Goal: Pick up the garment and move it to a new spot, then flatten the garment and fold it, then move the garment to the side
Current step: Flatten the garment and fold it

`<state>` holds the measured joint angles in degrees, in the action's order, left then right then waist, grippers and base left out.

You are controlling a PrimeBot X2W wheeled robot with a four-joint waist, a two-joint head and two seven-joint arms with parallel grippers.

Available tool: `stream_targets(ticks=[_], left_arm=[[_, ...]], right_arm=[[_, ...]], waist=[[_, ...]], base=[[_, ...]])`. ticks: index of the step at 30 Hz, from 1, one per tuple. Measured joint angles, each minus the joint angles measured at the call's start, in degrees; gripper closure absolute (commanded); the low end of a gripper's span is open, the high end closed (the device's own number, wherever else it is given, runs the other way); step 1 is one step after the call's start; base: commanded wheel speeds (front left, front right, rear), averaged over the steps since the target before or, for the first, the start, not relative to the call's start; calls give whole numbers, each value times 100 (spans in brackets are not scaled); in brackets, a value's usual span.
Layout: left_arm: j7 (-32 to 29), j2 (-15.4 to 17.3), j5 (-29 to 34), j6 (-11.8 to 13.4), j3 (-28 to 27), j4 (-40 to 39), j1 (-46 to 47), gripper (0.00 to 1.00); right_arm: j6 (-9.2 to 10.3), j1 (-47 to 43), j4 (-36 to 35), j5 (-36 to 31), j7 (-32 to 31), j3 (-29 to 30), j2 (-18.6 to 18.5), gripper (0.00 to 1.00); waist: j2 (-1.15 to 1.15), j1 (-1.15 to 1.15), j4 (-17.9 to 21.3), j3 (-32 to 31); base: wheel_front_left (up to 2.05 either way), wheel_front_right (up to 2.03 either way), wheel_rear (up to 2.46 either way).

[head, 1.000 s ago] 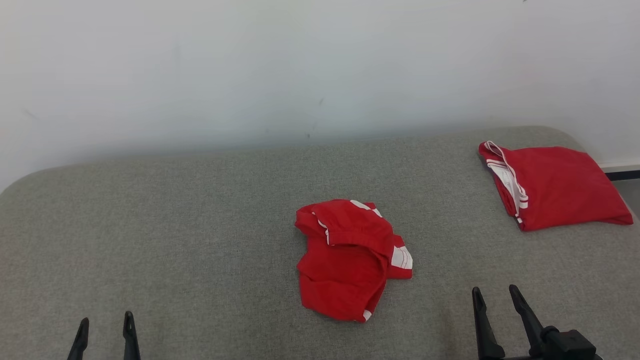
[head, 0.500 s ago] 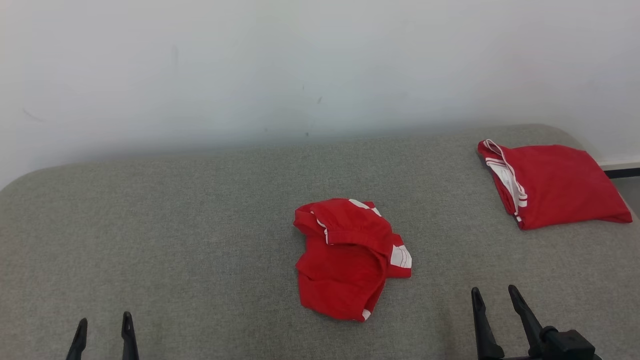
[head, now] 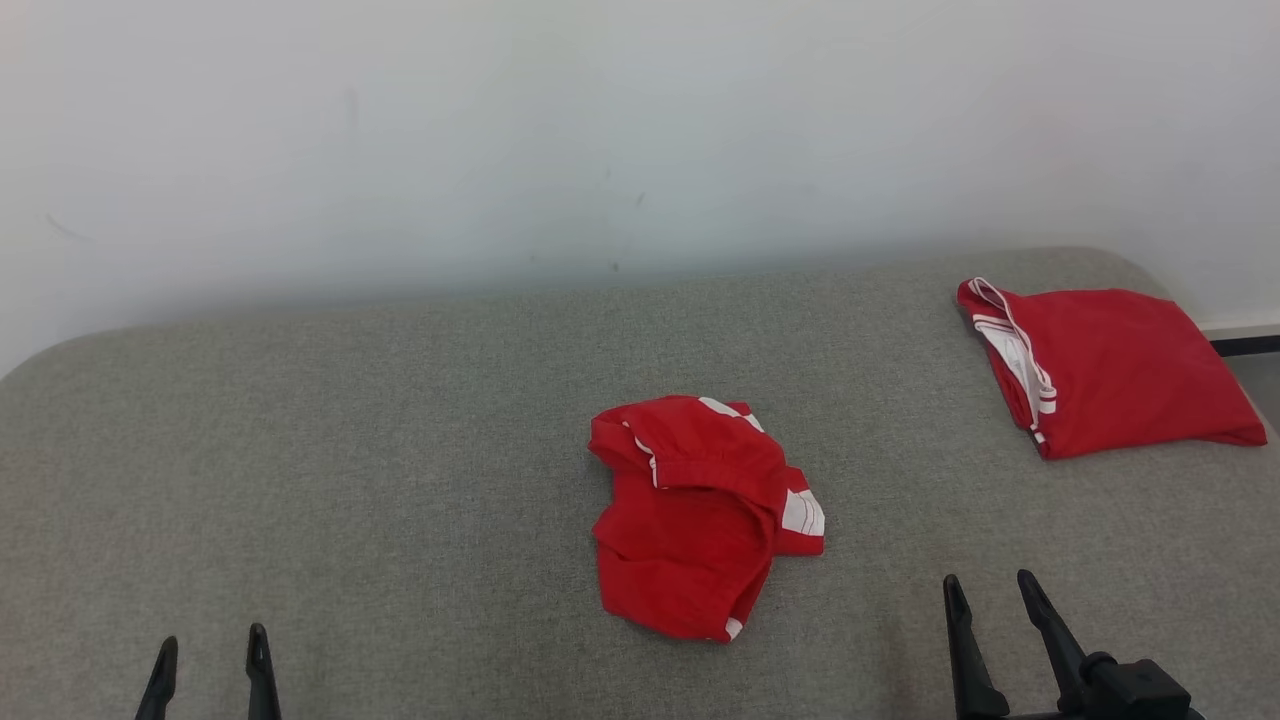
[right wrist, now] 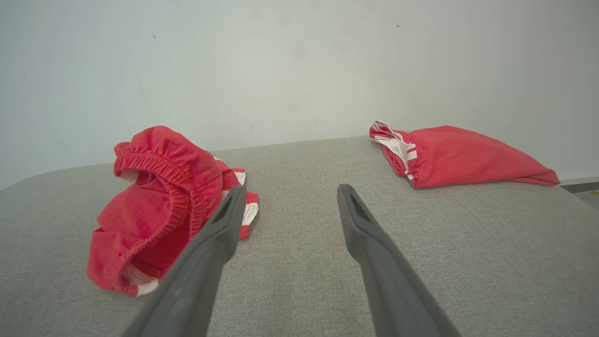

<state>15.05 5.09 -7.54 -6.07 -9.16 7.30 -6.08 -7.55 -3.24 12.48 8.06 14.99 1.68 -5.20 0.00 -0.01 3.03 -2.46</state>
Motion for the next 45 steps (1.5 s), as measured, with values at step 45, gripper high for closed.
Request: stream_targets(ticks=[45], left_arm=[[0, -40, -232, -147, 3236, 2039, 2208, 0]], right_arm=[[-1, 455, 14, 181, 0, -200, 24, 0]], waist=[[0, 0, 1423, 642]], base=[[0, 0, 0]])
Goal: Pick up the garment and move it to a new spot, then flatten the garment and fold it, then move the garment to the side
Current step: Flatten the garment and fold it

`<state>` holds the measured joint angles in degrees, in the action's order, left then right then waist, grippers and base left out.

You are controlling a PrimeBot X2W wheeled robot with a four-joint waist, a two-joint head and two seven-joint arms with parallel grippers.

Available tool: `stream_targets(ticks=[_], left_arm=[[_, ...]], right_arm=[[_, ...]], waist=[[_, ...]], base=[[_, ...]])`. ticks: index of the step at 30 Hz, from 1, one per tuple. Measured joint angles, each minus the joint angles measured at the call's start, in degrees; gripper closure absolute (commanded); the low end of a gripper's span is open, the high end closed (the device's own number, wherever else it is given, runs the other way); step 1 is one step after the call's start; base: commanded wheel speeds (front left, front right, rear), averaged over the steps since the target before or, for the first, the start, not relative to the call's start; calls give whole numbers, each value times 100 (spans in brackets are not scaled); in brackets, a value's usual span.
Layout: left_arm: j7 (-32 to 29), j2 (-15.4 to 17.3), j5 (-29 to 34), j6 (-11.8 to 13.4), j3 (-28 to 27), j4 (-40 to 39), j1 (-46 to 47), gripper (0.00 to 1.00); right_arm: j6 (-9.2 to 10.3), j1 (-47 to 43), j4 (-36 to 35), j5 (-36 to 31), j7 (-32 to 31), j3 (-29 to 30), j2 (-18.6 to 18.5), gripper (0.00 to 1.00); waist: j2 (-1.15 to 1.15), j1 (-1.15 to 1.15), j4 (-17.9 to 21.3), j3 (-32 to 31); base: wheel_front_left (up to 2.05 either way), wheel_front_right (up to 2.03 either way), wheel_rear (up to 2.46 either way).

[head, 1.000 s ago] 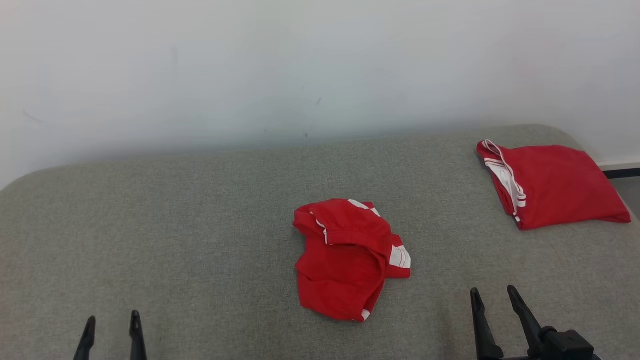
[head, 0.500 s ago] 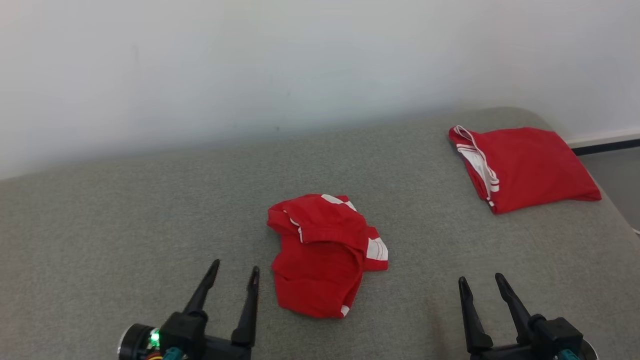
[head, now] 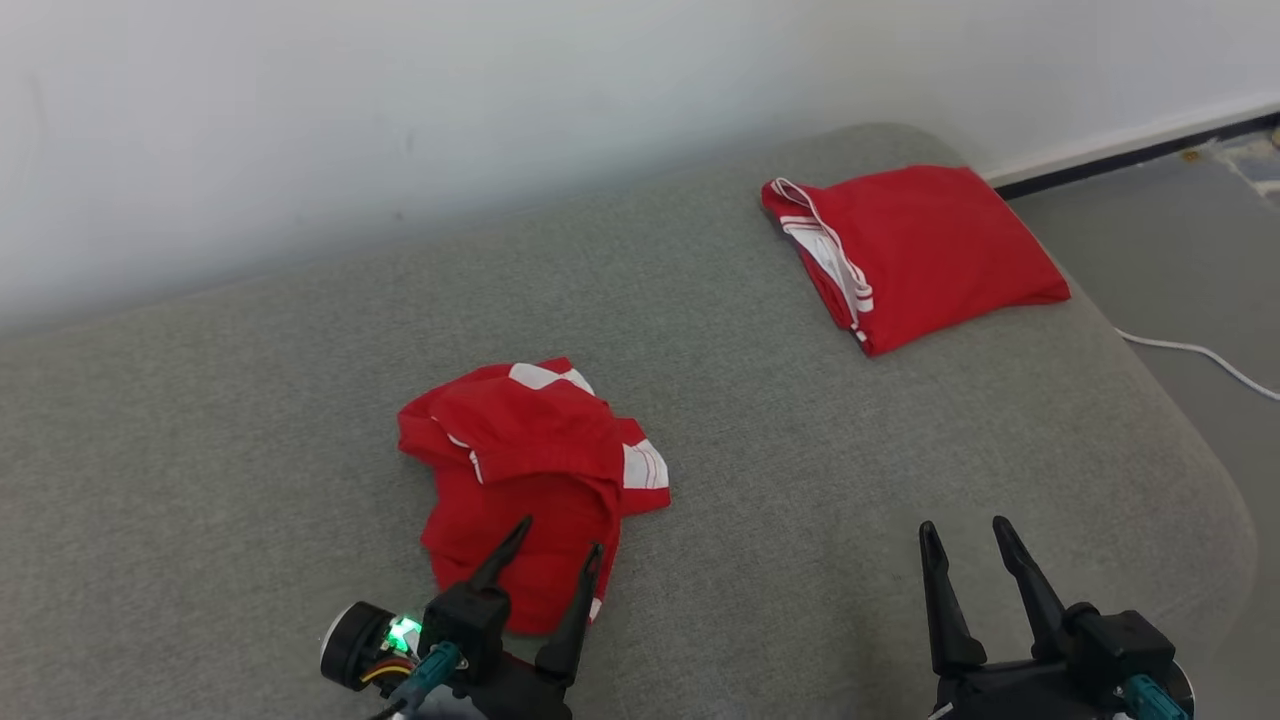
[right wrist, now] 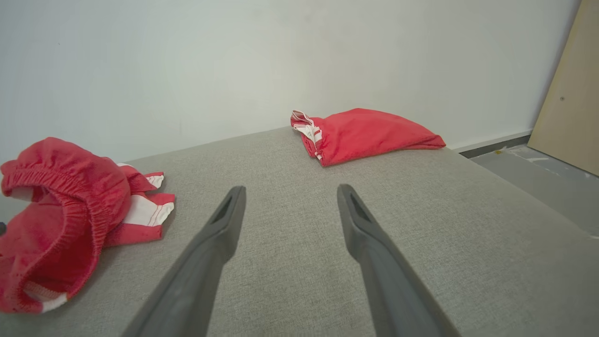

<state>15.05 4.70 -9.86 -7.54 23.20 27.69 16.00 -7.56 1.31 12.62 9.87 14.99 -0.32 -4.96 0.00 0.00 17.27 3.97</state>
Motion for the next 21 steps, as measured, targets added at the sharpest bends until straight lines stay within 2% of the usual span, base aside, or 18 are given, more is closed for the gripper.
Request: stream_targets(ticks=[8, 9, 10, 11, 12, 16, 21], left_arm=[[0, 98, 114, 86, 93, 699, 352, 0], [0, 94, 118, 105, 94, 813, 409, 13], [0, 91, 124, 114, 94, 888, 441, 51], [0, 85, 123, 146, 83, 937, 472, 68], [0, 77, 124, 148, 86, 1012, 526, 100], [0, 21, 59, 143, 51, 1147, 681, 100], [0, -113, -129, 113, -34, 461, 793, 100]], right_arm=[[1, 102, -25, 18, 0, 4, 75, 0], [1, 107, -24, 18, 0, 0, 82, 0], [0, 111, -24, 18, 0, 2, 91, 0], [1, 111, -23, 18, 0, 5, 93, 0], [1, 113, -24, 18, 0, 10, 97, 0], [1, 116, -29, 13, 0, 62, 112, 0], [1, 100, -56, 3, 0, 190, 115, 0]], waist=[[0, -1, 386, 317], [0, 0, 420, 342], [0, 0, 449, 364], [0, 0, 471, 384], [0, -1, 488, 402], [0, -1, 483, 422], [0, 0, 326, 395]], base=[[0, 0, 0], [0, 0, 0], [0, 0, 0], [0, 0, 0], [0, 0, 0], [0, 0, 0], [0, 0, 0]])
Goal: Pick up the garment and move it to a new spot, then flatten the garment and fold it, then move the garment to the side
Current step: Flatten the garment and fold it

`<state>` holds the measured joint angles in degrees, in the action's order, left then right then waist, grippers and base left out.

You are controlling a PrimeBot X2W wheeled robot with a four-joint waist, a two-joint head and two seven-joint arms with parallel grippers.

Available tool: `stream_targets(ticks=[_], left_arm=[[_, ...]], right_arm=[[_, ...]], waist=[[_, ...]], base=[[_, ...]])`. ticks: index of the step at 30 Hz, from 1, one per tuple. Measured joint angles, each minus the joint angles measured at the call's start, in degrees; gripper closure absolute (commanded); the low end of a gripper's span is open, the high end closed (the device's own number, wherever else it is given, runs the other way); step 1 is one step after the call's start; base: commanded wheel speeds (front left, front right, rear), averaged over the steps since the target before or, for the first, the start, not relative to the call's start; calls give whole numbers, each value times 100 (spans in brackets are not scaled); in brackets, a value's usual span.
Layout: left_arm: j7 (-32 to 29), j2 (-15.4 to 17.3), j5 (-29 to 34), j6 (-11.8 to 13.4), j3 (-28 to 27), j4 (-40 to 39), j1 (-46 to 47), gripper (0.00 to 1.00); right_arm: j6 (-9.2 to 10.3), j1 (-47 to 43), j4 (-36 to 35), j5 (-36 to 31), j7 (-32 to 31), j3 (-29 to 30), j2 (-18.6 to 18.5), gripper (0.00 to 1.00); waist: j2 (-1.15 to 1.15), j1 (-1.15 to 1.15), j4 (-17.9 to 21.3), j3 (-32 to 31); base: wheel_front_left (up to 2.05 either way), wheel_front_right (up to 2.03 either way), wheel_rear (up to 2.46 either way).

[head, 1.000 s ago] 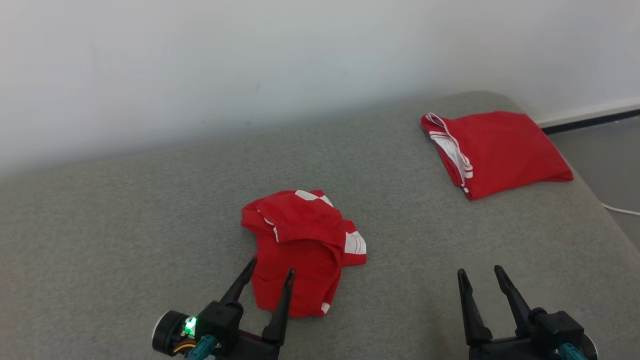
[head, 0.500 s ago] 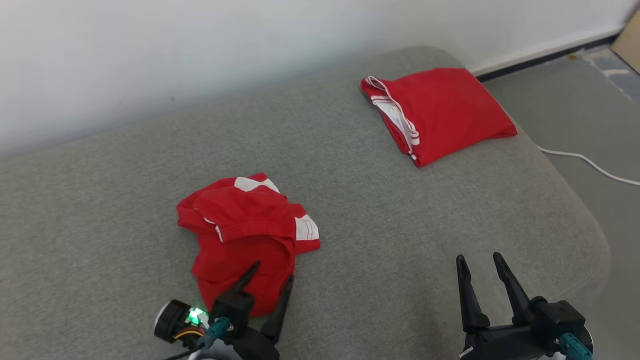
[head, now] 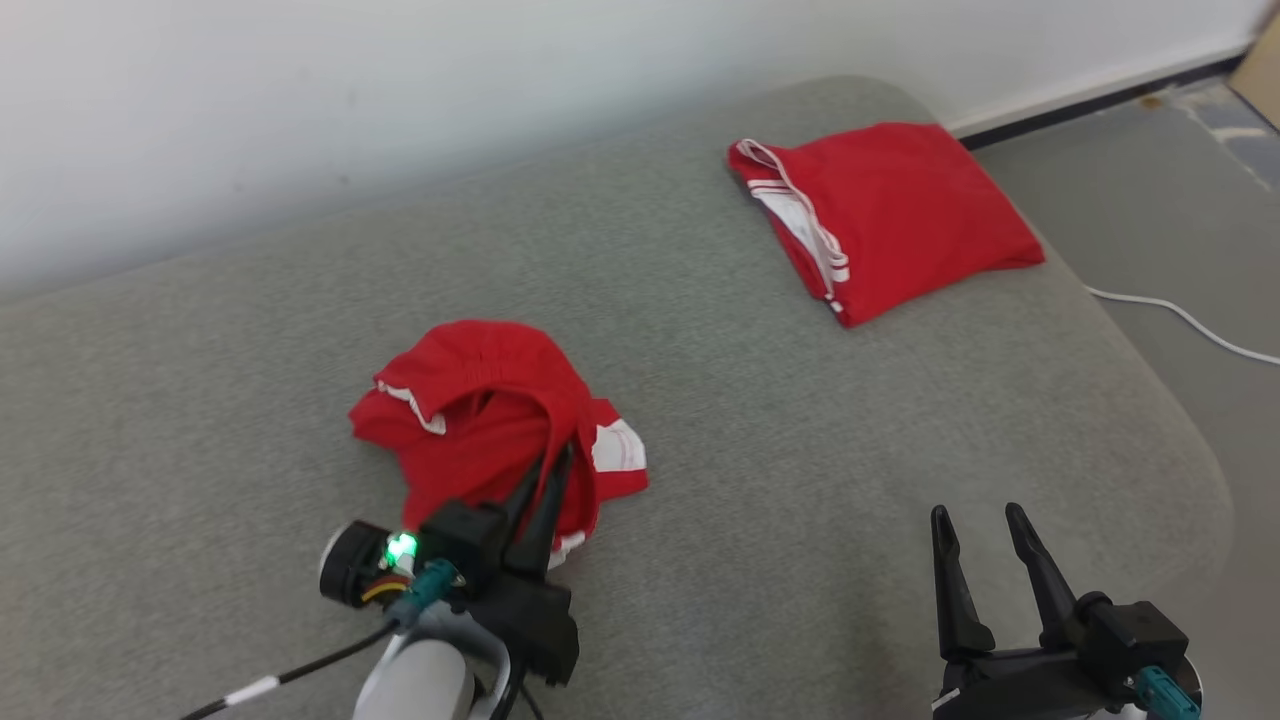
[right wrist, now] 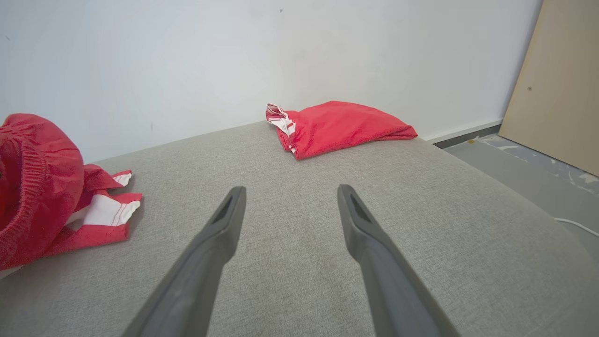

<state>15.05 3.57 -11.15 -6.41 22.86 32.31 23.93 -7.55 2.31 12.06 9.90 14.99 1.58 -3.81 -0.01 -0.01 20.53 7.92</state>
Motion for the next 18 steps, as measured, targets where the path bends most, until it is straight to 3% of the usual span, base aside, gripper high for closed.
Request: stream_targets(ticks=[8, 18], left_arm=[[0, -53, -531, 144, -522, -1223, -298, 100], [0, 235, -679, 341, -1503, -883, -1204, 100]], right_arm=[[0, -62, -33, -41, 0, 71, -53, 0], [0, 7, -16, -48, 0, -59, -135, 0]], waist=[[0, 0, -564, -74], [0, 0, -1260, -117]], base=[[0, 0, 0], [0, 0, 0]])
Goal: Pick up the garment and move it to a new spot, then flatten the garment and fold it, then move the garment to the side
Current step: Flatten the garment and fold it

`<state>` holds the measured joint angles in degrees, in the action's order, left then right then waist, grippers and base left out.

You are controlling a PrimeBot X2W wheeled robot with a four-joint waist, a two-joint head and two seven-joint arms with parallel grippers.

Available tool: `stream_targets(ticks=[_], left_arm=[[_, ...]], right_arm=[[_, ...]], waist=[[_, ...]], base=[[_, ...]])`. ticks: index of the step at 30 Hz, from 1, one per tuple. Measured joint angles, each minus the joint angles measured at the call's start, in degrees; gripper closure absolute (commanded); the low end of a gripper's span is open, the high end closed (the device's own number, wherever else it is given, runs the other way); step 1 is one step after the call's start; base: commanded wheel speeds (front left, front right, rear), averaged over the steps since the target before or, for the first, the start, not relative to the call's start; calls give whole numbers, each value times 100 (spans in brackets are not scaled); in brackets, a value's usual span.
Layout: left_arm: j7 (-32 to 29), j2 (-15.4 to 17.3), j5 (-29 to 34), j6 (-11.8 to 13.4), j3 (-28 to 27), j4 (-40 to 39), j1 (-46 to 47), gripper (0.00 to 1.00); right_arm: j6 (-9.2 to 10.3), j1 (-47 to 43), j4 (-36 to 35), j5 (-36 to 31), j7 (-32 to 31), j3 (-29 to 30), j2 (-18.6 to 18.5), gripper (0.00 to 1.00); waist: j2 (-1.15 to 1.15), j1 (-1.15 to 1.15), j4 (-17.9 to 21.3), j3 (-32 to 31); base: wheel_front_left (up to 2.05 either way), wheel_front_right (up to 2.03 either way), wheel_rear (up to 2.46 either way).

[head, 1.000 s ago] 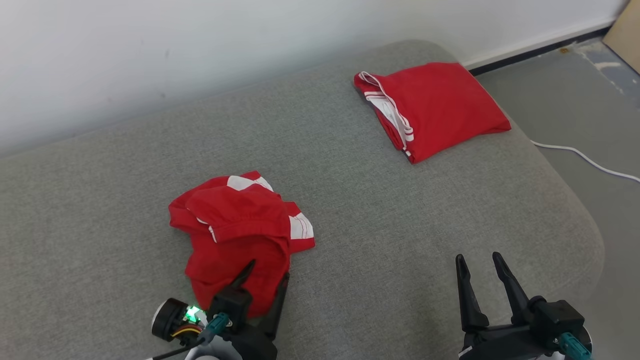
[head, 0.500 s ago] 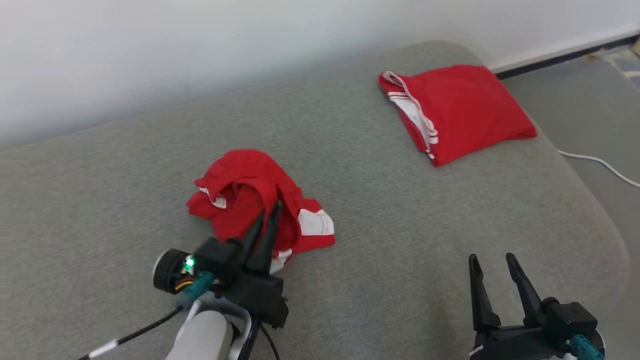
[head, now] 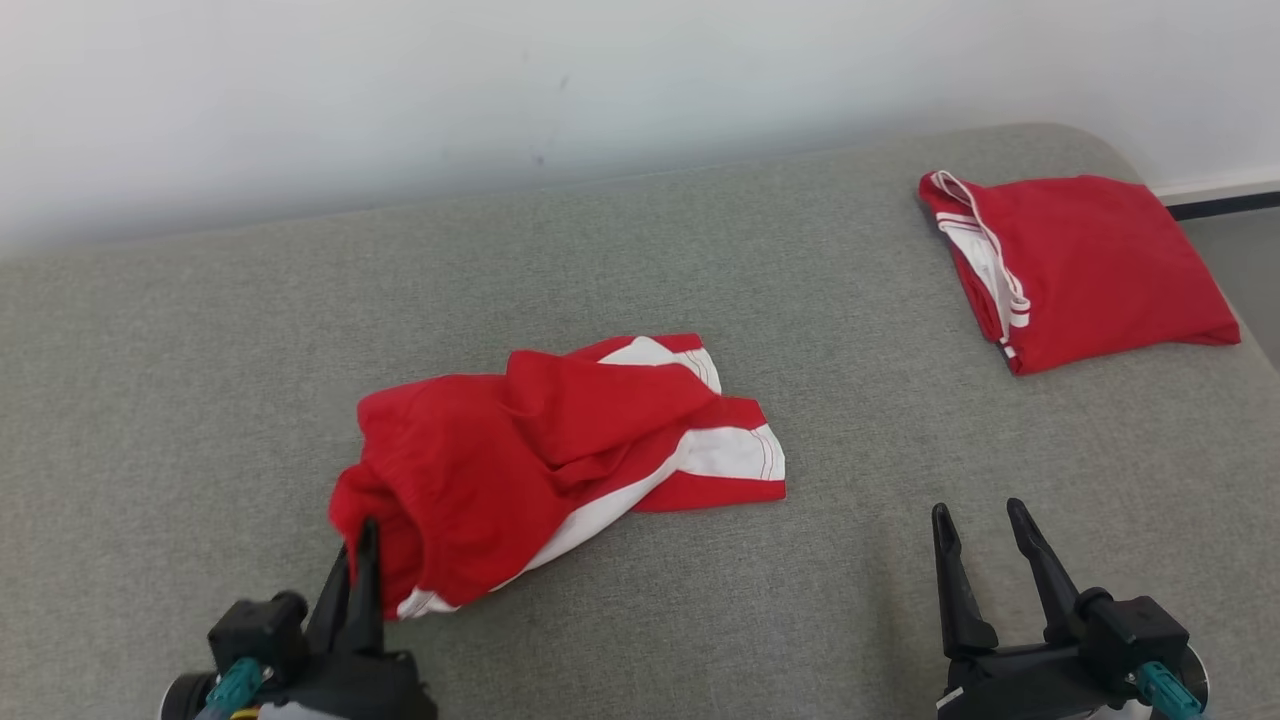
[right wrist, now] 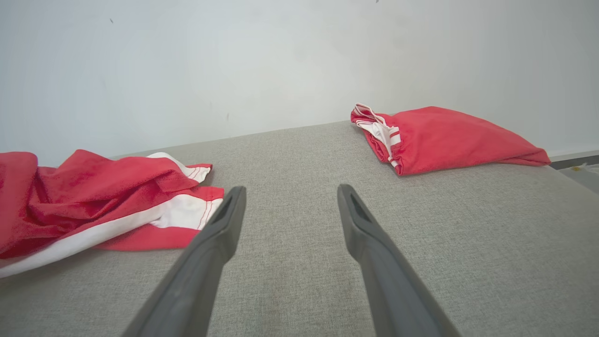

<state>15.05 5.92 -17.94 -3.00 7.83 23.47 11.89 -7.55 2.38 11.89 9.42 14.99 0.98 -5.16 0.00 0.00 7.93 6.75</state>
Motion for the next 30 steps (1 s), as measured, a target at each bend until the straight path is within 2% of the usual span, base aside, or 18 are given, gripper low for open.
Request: stream_targets(ticks=[4, 5, 6, 7, 14, 20, 24, 27, 30], left_arm=[[0, -24, -33, -1, -301, 304, -150, 100], [0, -22, -21, -2, -327, 405, -158, 81], [0, -21, 38, -3, -348, 455, -166, 7], [0, -30, 64, -8, -404, 474, -165, 0], [0, -125, 222, -3, -778, 234, -331, 0], [0, -107, 500, -104, -1046, -410, -530, 0], [0, -120, 701, -169, -891, -667, -695, 0], [0, -115, 780, -299, -581, -580, -817, 0], [0, -122, 795, -318, -416, -449, -861, 0]], right_arm=[[0, 4, 30, 3, 0, -40, -46, 0], [0, 4, 40, 5, 0, -46, -54, 0], [0, 3, 52, 7, 0, -48, -67, 0], [0, 2, 59, 8, 0, -44, -77, 0], [0, -120, 75, 7, 0, 54, -83, 0], [0, -136, 55, 7, 0, 43, -41, 0], [0, -170, 60, 5, 0, 42, -30, 0], [0, -187, 54, 5, 0, 37, -20, 0], [0, -186, 51, 5, 0, 25, -18, 0]], waist=[[0, 0, -47, 6], [0, 0, -37, 2], [0, 0, -28, -3], [0, 0, -21, -13], [0, 1, -76, -161], [0, 1, -194, -285], [0, 1, -256, -347], [0, 1, -274, -343], [0, 1, -265, -318]], base=[[0, 0, 0], [0, 0, 0], [0, 0, 0], [0, 0, 0], [0, 0, 0], [0, 0, 0], [0, 0, 0], [0, 0, 0], [0, 0, 0]])
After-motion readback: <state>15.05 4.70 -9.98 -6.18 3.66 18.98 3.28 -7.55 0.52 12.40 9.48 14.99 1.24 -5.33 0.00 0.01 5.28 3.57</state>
